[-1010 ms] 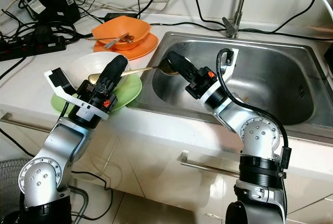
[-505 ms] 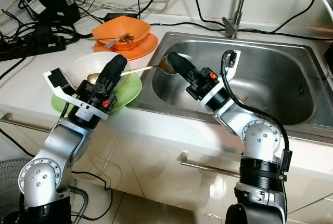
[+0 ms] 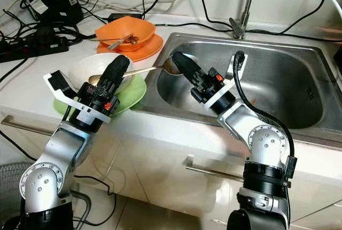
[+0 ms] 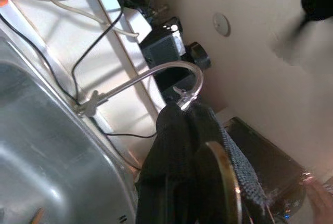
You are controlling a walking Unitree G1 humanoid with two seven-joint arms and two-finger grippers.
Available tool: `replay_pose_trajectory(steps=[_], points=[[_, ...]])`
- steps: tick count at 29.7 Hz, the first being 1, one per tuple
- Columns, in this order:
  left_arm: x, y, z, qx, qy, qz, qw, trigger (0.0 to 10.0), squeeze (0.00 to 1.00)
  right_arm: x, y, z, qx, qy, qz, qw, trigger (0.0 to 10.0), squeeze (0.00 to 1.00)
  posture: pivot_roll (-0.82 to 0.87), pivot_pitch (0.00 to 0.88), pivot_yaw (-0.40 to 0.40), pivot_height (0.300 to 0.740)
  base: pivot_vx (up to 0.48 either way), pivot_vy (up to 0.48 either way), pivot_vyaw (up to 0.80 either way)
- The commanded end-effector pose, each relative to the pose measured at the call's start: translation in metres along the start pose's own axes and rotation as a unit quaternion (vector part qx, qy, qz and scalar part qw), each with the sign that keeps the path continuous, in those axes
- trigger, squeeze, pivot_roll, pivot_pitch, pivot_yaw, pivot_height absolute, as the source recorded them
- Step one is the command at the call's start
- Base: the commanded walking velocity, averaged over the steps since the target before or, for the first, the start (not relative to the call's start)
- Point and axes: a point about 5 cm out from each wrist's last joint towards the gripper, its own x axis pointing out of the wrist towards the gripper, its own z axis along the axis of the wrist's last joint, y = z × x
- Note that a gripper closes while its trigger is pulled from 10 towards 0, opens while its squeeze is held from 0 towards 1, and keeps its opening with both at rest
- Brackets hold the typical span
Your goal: Kitchen organization
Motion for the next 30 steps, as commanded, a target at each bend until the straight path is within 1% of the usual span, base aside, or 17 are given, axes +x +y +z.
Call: replay_pose_trajectory(steps=[1, 5, 9, 17, 20, 23, 24, 26, 30], points=[[-0.001, 0.012, -0.008, 0.023, 0.029, 0.049, 0.998, 10.0, 1.00, 0.005, 0.005, 0.001, 0.002, -0.001, 0.012, 1.000, 0.0, 0.00, -0.06, 0.014, 0.064, 0.740, 0.000, 0.000, 0.00], [0.001, 0.012, -0.007, 0.037, 0.032, 0.052, 0.997, 10.0, 1.00, 0.005, 0.004, 0.001, 0.001, -0.002, 0.008, 1.000, 0.0, 0.00, -0.06, 0.013, 0.064, 0.740, 0.000, 0.000, 0.00], [0.004, 0.009, -0.005, 0.055, 0.038, 0.051, 0.996, 10.0, 1.00, 0.007, 0.001, 0.003, -0.005, -0.013, -0.012, 1.000, 0.0, 0.00, -0.06, 0.012, 0.065, 0.740, 0.000, 0.000, 0.00], [0.007, 0.005, -0.004, 0.061, 0.036, 0.049, 0.996, 10.0, 1.00, 0.009, -0.007, 0.008, -0.013, -0.037, -0.046, 0.998, 0.0, 0.00, -0.06, 0.010, 0.066, 0.740, 0.000, 0.000, 0.00], [0.006, 0.005, -0.006, 0.064, 0.043, 0.055, 0.996, 10.0, 1.00, 0.009, -0.016, 0.016, -0.017, -0.070, -0.083, 0.994, 0.0, 0.00, -0.06, 0.011, 0.066, 0.740, 0.000, 0.000, 0.00], [0.006, 0.005, -0.006, 0.065, 0.044, 0.055, 0.995, 10.0, 1.00, 0.008, -0.016, 0.016, -0.017, -0.073, -0.085, 0.994, 0.0, 0.00, -0.06, 0.011, 0.066, 0.740, 0.000, 0.000, 0.00], [0.005, 0.006, -0.007, 0.068, 0.049, 0.057, 0.995, 10.0, 1.00, 0.007, -0.021, 0.022, -0.022, -0.092, -0.107, 0.990, 0.0, 0.00, -0.06, 0.010, 0.066, 0.740, 0.000, 0.000, 0.00], [0.003, 0.007, -0.008, 0.076, 0.057, 0.061, 0.994, 10.0, 1.00, 0.006, -0.028, 0.027, -0.025, -0.112, -0.133, 0.985, 0.0, 0.00, -0.06, 0.010, 0.066, 0.740, 0.000, 0.000, 0.00], [-0.001, 0.011, -0.013, 0.112, 0.087, 0.077, 0.987, 10.0, 1.00, 0.003, -0.037, 0.036, -0.045, -0.137, -0.170, 0.975, 0.0, 0.00, -0.05, 0.008, 0.066, 0.740, 0.000, 0.000, 0.00]])
